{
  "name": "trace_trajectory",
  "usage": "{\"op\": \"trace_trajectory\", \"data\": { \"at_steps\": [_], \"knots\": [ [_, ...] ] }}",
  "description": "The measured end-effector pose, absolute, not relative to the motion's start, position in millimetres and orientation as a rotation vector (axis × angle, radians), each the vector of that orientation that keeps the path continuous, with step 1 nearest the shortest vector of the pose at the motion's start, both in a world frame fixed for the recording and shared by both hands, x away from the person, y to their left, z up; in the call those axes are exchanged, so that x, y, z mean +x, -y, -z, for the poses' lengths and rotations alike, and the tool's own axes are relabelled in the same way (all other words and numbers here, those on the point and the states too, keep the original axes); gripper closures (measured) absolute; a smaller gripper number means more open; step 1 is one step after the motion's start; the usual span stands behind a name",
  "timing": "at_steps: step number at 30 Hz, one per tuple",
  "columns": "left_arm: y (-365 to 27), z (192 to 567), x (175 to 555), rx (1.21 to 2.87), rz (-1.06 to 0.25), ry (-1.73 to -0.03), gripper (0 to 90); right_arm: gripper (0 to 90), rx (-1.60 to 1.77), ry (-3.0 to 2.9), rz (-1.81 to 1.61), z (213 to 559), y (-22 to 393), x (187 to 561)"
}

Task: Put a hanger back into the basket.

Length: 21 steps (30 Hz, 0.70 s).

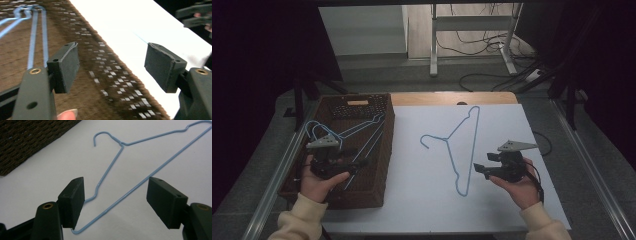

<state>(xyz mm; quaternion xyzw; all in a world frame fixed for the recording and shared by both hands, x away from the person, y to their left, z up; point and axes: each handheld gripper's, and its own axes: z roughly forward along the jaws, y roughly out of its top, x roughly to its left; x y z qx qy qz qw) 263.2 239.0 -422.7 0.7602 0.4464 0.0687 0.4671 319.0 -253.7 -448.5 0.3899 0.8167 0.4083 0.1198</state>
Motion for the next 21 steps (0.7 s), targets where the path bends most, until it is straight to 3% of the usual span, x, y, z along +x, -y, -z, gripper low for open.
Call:
{"op": "trace_trajectory", "data": {
  "at_steps": [15,20,21],
  "knots": [
    [-203,426,255,1.924,-0.15,-1.013,27.4,31.0,1.123,-2.417,-1.17,450,255,317],
    [-205,426,254,1.916,-0.154,-1.016,27.4,35.0,1.124,-2.437,-1.157,451,255,317],
    [-205,426,254,1.917,-0.157,-1.013,27.4,39.4,1.106,-2.468,-1.111,453,253,317]
  ]
}}
